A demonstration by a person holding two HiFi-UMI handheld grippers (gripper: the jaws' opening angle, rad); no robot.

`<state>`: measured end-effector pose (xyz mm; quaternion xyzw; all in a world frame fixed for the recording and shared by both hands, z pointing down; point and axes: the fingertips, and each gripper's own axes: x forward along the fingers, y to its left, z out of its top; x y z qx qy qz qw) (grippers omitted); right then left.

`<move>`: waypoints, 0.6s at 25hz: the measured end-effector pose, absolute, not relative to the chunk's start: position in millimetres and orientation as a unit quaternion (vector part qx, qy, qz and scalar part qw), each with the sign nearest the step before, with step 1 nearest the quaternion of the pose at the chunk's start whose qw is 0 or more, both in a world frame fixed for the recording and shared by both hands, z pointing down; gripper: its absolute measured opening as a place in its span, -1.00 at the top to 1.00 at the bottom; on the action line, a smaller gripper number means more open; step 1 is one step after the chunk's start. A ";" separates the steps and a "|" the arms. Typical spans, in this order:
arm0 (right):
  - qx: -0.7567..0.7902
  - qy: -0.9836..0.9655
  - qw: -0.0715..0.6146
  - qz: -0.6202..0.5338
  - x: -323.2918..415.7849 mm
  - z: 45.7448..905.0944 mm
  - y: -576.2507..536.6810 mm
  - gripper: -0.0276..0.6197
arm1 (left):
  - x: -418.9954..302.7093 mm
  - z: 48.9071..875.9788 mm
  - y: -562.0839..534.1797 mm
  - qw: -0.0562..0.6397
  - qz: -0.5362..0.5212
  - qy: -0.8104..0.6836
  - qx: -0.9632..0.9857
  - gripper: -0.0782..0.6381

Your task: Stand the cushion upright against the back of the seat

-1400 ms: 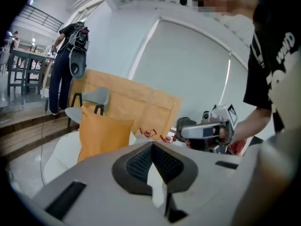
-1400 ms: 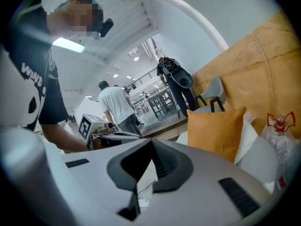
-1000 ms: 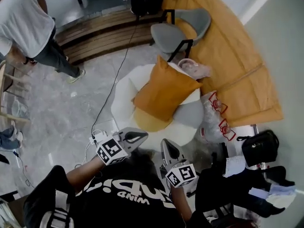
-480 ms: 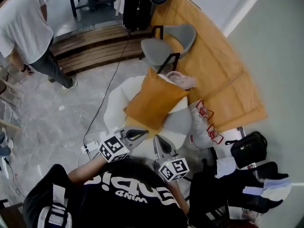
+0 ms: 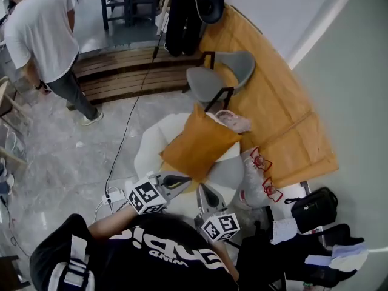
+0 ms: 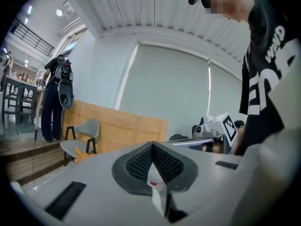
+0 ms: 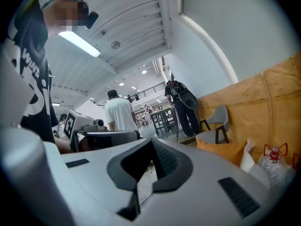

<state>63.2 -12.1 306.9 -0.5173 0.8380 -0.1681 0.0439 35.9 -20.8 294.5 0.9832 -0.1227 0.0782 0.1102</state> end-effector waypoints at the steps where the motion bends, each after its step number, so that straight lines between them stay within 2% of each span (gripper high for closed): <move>1: -0.516 0.838 0.045 -0.169 61.7 306.3 -12.0 0.85 | 34.8 293.2 -20.6 0.109 0.078 -0.123 0.983 0.76; 15: -0.507 0.843 0.042 -0.177 53.3 307.1 -5.0 0.85 | 26.9 287.5 -17.7 0.108 0.076 -0.129 0.983 0.76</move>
